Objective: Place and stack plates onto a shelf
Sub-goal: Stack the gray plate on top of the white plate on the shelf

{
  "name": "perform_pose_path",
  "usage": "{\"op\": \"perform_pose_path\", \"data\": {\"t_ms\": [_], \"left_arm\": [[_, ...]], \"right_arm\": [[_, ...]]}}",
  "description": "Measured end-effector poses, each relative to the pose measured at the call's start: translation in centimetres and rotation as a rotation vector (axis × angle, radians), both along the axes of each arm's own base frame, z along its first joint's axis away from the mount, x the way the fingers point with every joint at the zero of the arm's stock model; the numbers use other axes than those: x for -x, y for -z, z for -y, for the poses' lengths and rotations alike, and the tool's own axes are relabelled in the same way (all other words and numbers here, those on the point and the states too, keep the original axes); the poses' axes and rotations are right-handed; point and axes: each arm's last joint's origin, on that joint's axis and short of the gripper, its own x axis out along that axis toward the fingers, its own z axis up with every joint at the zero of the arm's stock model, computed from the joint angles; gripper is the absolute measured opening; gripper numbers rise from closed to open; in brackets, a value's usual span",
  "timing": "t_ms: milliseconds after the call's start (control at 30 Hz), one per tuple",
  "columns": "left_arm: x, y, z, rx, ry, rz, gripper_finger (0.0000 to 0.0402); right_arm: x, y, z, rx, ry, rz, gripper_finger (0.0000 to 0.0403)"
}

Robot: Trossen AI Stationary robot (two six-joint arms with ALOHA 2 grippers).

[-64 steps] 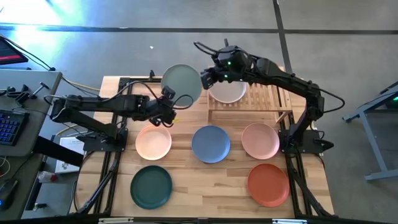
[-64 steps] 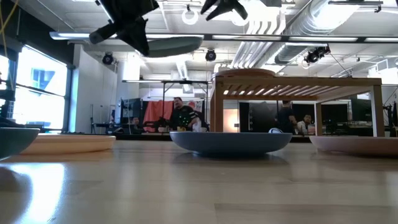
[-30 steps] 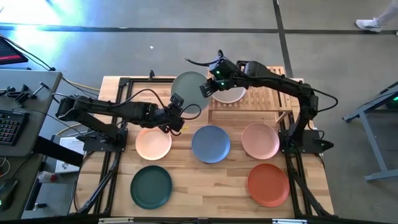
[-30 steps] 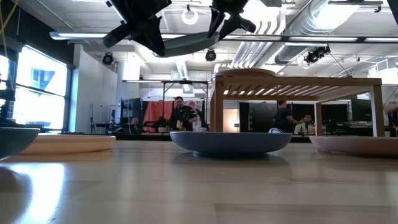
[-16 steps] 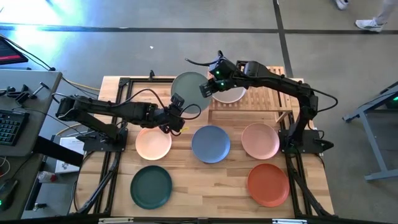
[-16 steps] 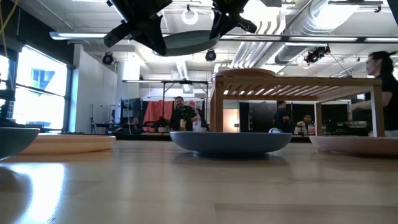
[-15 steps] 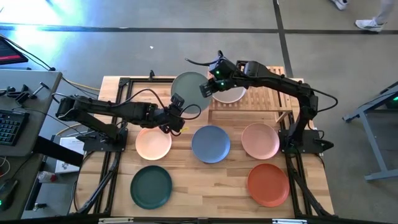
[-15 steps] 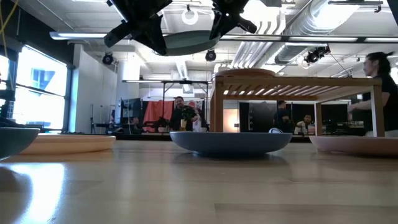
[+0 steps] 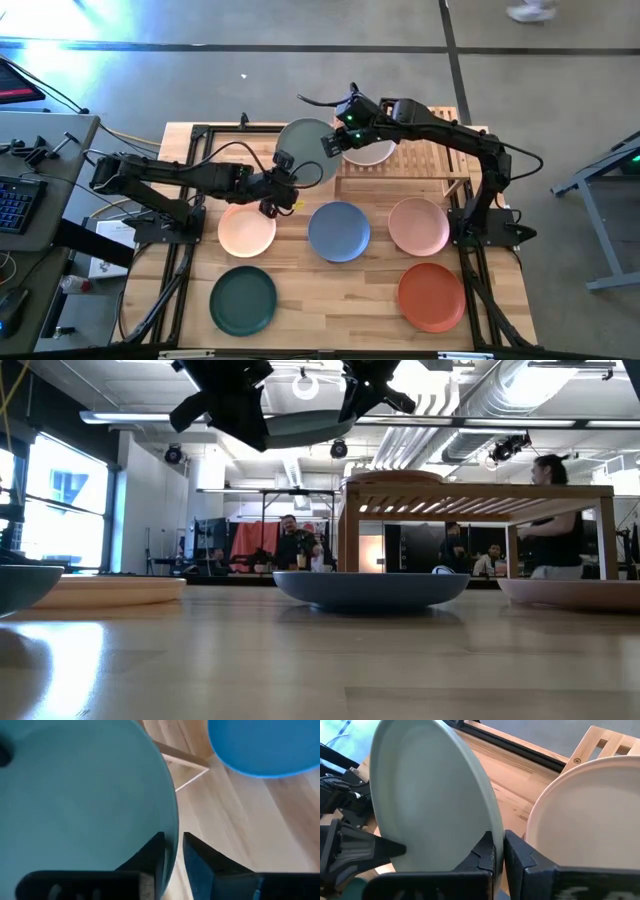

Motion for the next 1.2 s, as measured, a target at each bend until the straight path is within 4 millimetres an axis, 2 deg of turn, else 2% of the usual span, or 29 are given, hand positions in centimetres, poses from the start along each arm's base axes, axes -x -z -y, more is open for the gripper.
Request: {"op": "perform_pose_path", "data": {"t_ms": [167, 333, 533, 767, 933, 1200], "left_arm": [[-0.1, -0.1, -0.2, 0.066, -0.098, 0.074, 0.0089], [-0.1, -0.2, -0.3, 0.054, -0.191, 0.131, 0.0098], [-0.2, -0.3, -0.3, 0.077, -0.223, 0.174, 0.0096], [-0.9, -1.2, -0.4, 0.020, -0.251, 0.293, 0.0095], [-1.1, -1.7, -0.5, -0.051, -0.237, 0.308, 0.0095], [-1.0, -1.8, -2.3, -0.037, -0.320, 0.339, 0.0095]], "right_arm": [[0.1, 0.0, 0.1, -0.003, 0.016, -0.004, 0.0001], [0.5, 0.2, 0.8, -0.005, 0.050, -0.025, 0.0000], [1.1, 0.2, 2.4, 0.006, 0.084, -0.038, 0.0000], [2.2, 0.4, 4.5, -0.001, 0.095, -0.073, 0.0000], [3.8, -0.2, 6.5, -0.004, 0.076, -0.066, 0.0000], [8.1, -1.7, 10.1, -0.006, 0.073, -0.038, 0.0000]]}}
